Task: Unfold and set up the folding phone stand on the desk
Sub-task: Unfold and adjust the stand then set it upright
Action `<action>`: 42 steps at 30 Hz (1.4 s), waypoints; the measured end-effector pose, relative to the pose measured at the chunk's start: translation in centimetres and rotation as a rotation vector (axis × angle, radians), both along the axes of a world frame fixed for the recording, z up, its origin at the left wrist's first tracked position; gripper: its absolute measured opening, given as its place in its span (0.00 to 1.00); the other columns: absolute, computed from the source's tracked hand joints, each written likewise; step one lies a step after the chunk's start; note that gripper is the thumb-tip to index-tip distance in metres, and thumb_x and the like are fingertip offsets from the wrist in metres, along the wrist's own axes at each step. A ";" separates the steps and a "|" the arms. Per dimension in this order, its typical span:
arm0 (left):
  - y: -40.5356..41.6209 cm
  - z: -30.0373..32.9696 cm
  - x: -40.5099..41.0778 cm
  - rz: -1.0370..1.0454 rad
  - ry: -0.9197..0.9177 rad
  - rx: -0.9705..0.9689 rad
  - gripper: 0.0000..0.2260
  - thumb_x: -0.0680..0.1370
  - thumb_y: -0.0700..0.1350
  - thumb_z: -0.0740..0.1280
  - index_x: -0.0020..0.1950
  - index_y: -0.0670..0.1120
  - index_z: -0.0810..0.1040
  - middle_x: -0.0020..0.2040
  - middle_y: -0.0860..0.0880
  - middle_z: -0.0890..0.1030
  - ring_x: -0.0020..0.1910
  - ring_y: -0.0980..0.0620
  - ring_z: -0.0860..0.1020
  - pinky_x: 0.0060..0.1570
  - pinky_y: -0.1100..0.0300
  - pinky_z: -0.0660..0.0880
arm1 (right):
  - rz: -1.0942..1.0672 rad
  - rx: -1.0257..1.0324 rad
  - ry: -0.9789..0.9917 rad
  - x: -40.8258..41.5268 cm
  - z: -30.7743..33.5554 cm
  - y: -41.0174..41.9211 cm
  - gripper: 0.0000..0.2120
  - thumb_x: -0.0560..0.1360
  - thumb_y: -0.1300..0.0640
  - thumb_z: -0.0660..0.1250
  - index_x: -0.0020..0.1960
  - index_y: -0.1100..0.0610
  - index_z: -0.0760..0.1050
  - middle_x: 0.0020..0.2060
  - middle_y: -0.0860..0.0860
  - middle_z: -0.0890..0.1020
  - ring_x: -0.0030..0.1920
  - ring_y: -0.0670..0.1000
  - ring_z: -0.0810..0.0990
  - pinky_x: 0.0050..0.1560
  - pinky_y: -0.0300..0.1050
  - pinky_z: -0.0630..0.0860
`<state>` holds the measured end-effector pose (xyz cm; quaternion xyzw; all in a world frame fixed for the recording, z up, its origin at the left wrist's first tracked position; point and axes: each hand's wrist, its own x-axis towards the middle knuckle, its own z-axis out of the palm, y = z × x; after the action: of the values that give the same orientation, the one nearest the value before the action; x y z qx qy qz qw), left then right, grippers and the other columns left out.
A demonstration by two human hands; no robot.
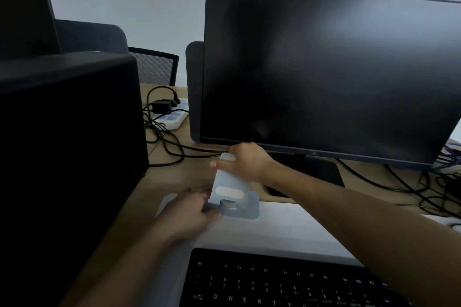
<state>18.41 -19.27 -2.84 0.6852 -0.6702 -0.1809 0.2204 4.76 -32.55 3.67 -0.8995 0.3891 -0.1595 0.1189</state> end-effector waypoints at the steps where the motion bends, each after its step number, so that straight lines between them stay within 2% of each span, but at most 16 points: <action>1: 0.0 0.0 0.0 0.001 -0.002 0.002 0.18 0.71 0.58 0.61 0.60 0.61 0.75 0.57 0.59 0.81 0.55 0.55 0.77 0.53 0.56 0.74 | -0.002 0.001 -0.007 -0.1 0.0 0.1 0.25 0.69 0.30 0.64 0.39 0.53 0.73 0.34 0.48 0.77 0.36 0.46 0.76 0.31 0.41 0.73; 3: 0.0 -0.1 0.0 0.005 0.003 0.003 0.17 0.71 0.58 0.62 0.59 0.62 0.76 0.56 0.60 0.81 0.55 0.57 0.77 0.51 0.59 0.72 | 0.000 -0.020 -0.019 -0.1 -0.1 0.2 0.24 0.69 0.29 0.63 0.38 0.51 0.73 0.34 0.48 0.78 0.37 0.48 0.78 0.34 0.43 0.75; 6: 0.0 0.0 0.0 -0.013 0.006 -0.003 0.17 0.71 0.59 0.62 0.59 0.63 0.75 0.56 0.63 0.81 0.54 0.60 0.77 0.52 0.61 0.68 | 0.010 -0.055 -0.032 -0.1 -0.3 0.2 0.22 0.68 0.29 0.63 0.34 0.48 0.69 0.33 0.48 0.77 0.37 0.49 0.78 0.32 0.43 0.71; 9: 0.0 0.1 -0.1 -0.014 0.035 -0.025 0.17 0.70 0.58 0.63 0.58 0.63 0.75 0.53 0.66 0.79 0.54 0.61 0.77 0.51 0.61 0.70 | 0.024 -0.053 -0.038 -0.2 -0.2 0.2 0.23 0.68 0.29 0.63 0.37 0.50 0.73 0.35 0.49 0.79 0.37 0.49 0.79 0.33 0.46 0.76; 14: 0.2 0.3 -0.4 -0.008 0.039 -0.059 0.16 0.71 0.57 0.64 0.58 0.60 0.77 0.56 0.62 0.81 0.54 0.59 0.78 0.54 0.55 0.75 | 0.061 -0.065 -0.053 -0.4 -0.2 0.5 0.24 0.69 0.30 0.63 0.40 0.52 0.75 0.35 0.49 0.79 0.37 0.48 0.78 0.35 0.46 0.78; 18: 0.2 0.3 -0.4 0.015 0.037 -0.056 0.15 0.71 0.56 0.64 0.57 0.60 0.77 0.53 0.61 0.81 0.53 0.58 0.78 0.53 0.55 0.75 | 0.051 -0.073 0.000 -0.4 0.0 0.5 0.22 0.69 0.29 0.61 0.39 0.49 0.71 0.35 0.49 0.78 0.37 0.48 0.77 0.32 0.43 0.72; 22: 0.2 0.3 -0.6 0.012 0.027 -0.072 0.15 0.72 0.56 0.65 0.58 0.59 0.78 0.55 0.60 0.81 0.55 0.56 0.78 0.56 0.54 0.74 | 0.047 -0.176 0.066 -0.5 -0.1 0.7 0.24 0.70 0.28 0.57 0.45 0.49 0.70 0.37 0.49 0.79 0.37 0.50 0.78 0.34 0.46 0.76; 26: 0.2 0.2 -0.6 0.005 0.062 -0.057 0.14 0.73 0.55 0.65 0.59 0.59 0.78 0.58 0.60 0.80 0.58 0.54 0.78 0.64 0.49 0.70 | 0.042 -0.259 0.087 -0.7 -0.3 0.8 0.25 0.70 0.27 0.55 0.45 0.49 0.67 0.33 0.47 0.75 0.35 0.50 0.75 0.29 0.44 0.68; 30: 0.3 0.5 -0.6 0.000 0.083 -0.051 0.15 0.71 0.58 0.65 0.57 0.59 0.79 0.54 0.61 0.82 0.56 0.56 0.79 0.64 0.50 0.70 | 0.045 -0.238 0.099 -0.7 -0.3 0.8 0.24 0.71 0.27 0.55 0.45 0.48 0.66 0.33 0.46 0.74 0.36 0.50 0.76 0.29 0.44 0.68; 32: 0.4 0.5 -0.6 0.002 0.106 -0.069 0.14 0.70 0.59 0.65 0.54 0.60 0.79 0.50 0.62 0.82 0.53 0.59 0.79 0.58 0.56 0.72 | 0.031 -0.193 0.088 -0.8 -0.2 1.1 0.24 0.71 0.27 0.55 0.48 0.48 0.66 0.36 0.47 0.76 0.37 0.50 0.77 0.30 0.45 0.71; 34: 0.3 0.5 -0.4 0.008 0.123 -0.084 0.14 0.70 0.57 0.69 0.54 0.60 0.79 0.51 0.62 0.81 0.53 0.60 0.79 0.53 0.59 0.74 | 0.014 -0.095 0.004 -1.3 0.5 1.3 0.25 0.72 0.28 0.56 0.51 0.50 0.68 0.39 0.49 0.79 0.39 0.50 0.78 0.35 0.47 0.75; 36: 0.2 0.5 -0.1 0.004 0.141 -0.083 0.18 0.68 0.54 0.72 0.58 0.58 0.78 0.55 0.59 0.80 0.55 0.59 0.78 0.55 0.58 0.74 | -0.013 0.022 -0.130 -2.0 1.5 1.1 0.22 0.74 0.32 0.58 0.52 0.51 0.71 0.40 0.49 0.79 0.40 0.50 0.79 0.37 0.47 0.77; 38: 0.0 0.6 0.1 0.018 0.135 -0.079 0.23 0.66 0.55 0.74 0.60 0.55 0.77 0.57 0.57 0.78 0.56 0.58 0.77 0.55 0.60 0.73 | -0.051 0.166 -0.210 -2.5 2.7 1.0 0.20 0.76 0.36 0.59 0.54 0.52 0.73 0.42 0.50 0.79 0.41 0.52 0.80 0.34 0.45 0.78; 40: -0.1 0.6 0.2 0.037 0.126 -0.067 0.26 0.65 0.56 0.74 0.62 0.53 0.75 0.58 0.56 0.78 0.57 0.58 0.76 0.55 0.60 0.72 | -0.079 0.338 -0.196 -2.7 3.5 1.2 0.19 0.78 0.41 0.60 0.58 0.54 0.74 0.46 0.52 0.79 0.43 0.54 0.81 0.30 0.43 0.80; 42: 0.0 0.6 0.3 0.054 0.126 -0.053 0.29 0.64 0.55 0.76 0.63 0.51 0.75 0.60 0.56 0.77 0.59 0.55 0.75 0.58 0.58 0.72 | -0.050 0.452 -0.114 -2.5 3.9 1.5 0.16 0.79 0.48 0.62 0.60 0.58 0.75 0.51 0.55 0.79 0.46 0.56 0.81 0.34 0.44 0.82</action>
<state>18.68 -19.26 -2.29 0.6843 -0.6406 -0.1999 0.2852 2.28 -31.04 7.56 -0.8296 0.4299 -0.1217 0.3350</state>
